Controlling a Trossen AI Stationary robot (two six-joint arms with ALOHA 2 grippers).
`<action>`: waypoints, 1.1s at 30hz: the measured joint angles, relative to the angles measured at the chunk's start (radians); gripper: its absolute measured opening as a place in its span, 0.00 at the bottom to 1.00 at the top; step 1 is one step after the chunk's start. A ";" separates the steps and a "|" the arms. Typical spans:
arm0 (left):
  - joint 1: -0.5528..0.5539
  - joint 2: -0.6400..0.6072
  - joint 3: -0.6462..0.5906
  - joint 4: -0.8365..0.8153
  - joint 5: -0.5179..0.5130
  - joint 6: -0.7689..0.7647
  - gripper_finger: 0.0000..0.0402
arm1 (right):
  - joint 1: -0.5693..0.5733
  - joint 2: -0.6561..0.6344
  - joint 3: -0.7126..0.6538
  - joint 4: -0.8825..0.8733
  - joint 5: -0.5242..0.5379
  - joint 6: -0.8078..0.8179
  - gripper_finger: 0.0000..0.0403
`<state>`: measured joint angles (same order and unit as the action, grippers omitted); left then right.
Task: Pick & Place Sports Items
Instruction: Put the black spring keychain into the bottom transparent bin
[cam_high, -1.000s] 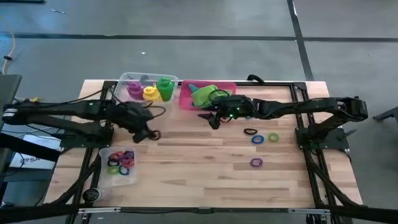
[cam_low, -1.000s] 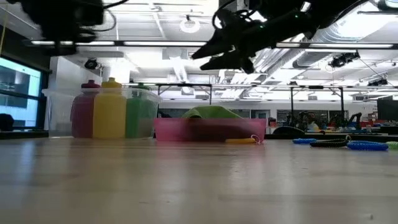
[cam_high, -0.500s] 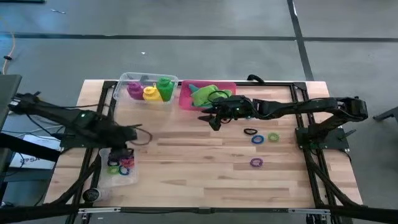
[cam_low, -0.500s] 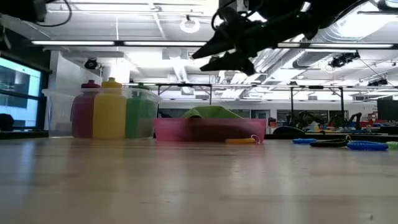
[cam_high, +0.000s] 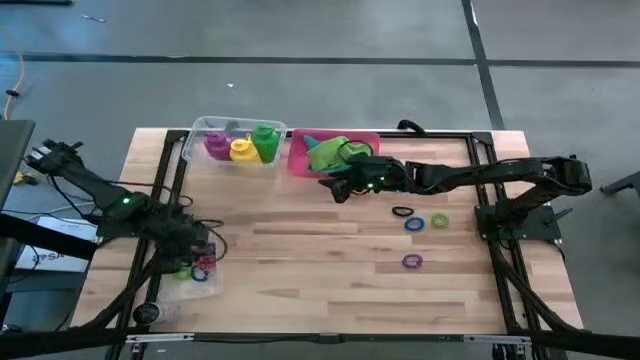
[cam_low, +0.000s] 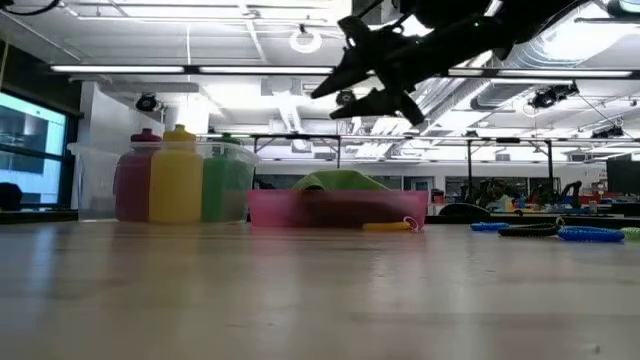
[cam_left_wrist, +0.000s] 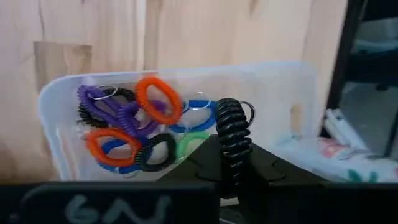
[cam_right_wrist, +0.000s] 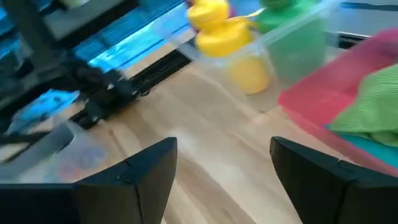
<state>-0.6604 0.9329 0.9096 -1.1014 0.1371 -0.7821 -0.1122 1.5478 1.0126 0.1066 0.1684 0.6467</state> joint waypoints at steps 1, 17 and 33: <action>-0.014 0.007 0.000 -0.006 -0.015 -0.001 0.02 | 0.003 0.000 0.000 0.000 0.013 0.017 0.51; -0.075 0.168 0.000 -0.072 -0.091 0.026 0.35 | 0.028 0.000 0.000 -0.002 0.069 0.061 0.51; 0.151 0.137 0.000 -0.023 -0.146 0.169 0.36 | 0.021 -0.219 0.000 -0.200 0.138 -0.114 0.51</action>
<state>-0.5092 1.0702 0.9096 -1.1248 -0.0092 -0.6129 -0.0909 1.3290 1.0122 -0.0932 0.3067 0.5330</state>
